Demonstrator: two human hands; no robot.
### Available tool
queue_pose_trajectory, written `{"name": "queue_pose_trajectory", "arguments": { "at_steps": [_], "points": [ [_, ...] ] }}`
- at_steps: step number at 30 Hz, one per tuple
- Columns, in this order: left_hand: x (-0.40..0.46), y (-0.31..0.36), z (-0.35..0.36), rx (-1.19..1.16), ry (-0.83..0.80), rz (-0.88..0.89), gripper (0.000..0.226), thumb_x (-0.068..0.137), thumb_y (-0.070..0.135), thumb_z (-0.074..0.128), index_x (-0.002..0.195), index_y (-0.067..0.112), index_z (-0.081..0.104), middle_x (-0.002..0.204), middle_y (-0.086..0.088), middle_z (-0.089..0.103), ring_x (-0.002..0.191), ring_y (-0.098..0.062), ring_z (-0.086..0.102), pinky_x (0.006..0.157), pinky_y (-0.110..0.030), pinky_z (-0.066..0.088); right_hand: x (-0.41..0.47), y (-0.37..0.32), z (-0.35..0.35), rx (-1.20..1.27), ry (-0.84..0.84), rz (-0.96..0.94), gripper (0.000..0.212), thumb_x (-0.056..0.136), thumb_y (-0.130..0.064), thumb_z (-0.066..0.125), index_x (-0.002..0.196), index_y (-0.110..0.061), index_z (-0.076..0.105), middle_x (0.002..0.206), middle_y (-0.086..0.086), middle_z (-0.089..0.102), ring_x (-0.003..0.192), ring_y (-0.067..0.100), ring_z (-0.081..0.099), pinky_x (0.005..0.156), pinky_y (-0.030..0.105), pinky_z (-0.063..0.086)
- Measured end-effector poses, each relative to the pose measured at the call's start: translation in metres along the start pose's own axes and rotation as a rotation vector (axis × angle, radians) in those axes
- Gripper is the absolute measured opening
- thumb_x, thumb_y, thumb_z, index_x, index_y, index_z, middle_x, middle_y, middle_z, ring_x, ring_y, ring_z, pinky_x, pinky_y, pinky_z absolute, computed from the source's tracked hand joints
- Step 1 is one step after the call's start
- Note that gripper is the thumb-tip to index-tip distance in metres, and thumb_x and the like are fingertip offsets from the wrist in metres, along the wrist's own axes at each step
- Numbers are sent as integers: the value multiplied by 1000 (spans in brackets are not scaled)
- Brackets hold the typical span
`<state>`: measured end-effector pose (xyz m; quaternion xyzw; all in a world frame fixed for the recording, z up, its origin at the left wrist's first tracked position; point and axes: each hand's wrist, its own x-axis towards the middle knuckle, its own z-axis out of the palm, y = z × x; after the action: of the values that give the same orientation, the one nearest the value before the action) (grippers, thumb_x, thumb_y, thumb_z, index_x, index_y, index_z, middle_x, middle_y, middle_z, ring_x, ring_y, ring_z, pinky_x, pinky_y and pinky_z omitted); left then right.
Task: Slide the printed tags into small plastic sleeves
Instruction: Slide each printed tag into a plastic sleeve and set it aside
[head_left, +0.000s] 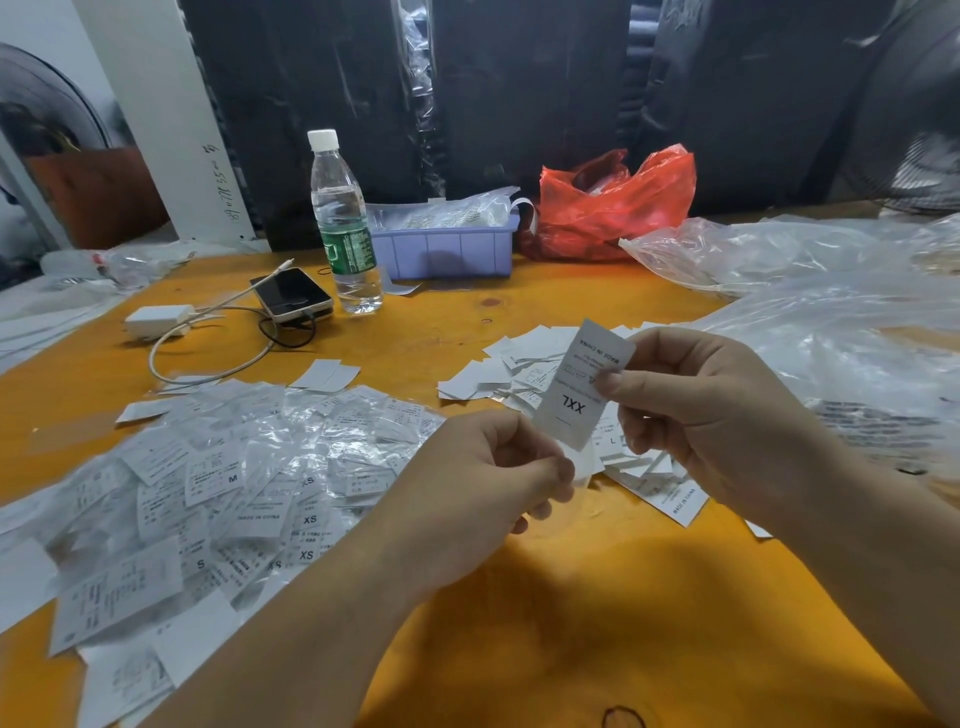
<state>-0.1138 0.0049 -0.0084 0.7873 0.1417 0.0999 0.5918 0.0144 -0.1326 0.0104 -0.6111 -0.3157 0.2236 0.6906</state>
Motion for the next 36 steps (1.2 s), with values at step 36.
{"name": "queue_pose_trajectory", "arguments": {
  "at_steps": [36],
  "points": [
    [-2,2,0,5,-79,8,8,91,17,64,86,14,69,67,6,67,58,-7,54,60,-20,48,3,-2,-6,19,-52,-41,18,65,-16,72,82,-13,78,72,5,70,51,13,50,47,21,46]
  ]
}}
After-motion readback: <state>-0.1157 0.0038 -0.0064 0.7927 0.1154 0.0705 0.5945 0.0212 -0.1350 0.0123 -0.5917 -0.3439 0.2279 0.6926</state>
